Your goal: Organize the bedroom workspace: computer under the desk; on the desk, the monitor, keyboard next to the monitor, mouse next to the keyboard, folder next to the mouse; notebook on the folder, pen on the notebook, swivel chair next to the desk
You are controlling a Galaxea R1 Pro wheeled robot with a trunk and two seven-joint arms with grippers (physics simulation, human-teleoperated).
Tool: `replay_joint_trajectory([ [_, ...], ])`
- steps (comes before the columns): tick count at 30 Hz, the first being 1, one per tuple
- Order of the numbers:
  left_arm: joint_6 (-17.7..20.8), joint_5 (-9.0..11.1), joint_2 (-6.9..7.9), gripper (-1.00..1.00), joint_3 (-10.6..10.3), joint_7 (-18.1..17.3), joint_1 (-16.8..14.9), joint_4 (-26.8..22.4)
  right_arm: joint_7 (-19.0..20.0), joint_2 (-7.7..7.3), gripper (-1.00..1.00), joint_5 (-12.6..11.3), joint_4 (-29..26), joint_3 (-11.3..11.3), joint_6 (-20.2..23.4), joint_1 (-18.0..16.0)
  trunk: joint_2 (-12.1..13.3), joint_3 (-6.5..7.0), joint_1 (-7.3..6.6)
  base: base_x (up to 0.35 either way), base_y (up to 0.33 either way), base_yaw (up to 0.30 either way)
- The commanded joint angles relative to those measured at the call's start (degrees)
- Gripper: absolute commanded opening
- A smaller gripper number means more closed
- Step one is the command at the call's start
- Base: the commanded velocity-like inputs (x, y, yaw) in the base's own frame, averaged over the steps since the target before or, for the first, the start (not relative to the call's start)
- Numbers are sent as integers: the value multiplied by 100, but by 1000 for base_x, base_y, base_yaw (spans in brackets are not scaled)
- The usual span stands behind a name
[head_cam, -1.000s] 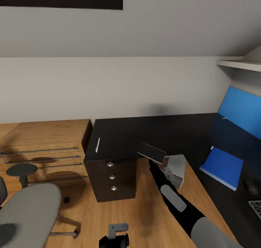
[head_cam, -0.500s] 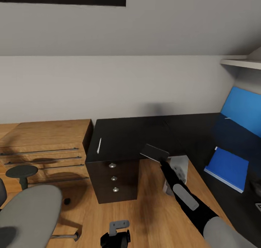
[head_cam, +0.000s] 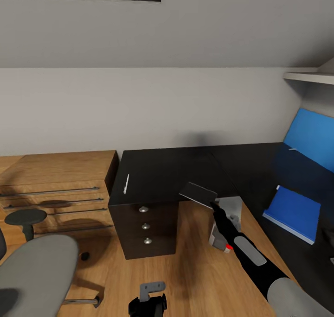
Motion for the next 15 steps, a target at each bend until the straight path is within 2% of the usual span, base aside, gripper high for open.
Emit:
replay_joint_trajectory([
  [1, 19, 24, 2, 100, -12, 42, -5, -7, 23, -20, 100, -67, 11, -34, 50, -6, -45, -24, 23, 0, 0, 0],
  [3, 19, 24, 2, 100, -12, 42, -5, -7, 12, -30, 100, -73, 18, -188, 166, -6, -125, -60, 67, 0, 0, 0],
  [6, 20, 24, -4, 100, -12, 41, -5, -6, 7, -29, 100, -96, 9, -614, 267, -6, -246, -114, 132, 0, 0, 0],
  [9, 22, 24, -6, 100, -12, 42, -5, -2, 17, -25, 100, -160, -6, -799, 299, -6, -366, -168, 198, 0, 0, 0],
  [15, 28, 25, -7, 100, -12, 44, -5, 3, 4, -34, 100, -374, -11, -867, 313, -6, -607, -275, 330, 0, 0, 0],
])
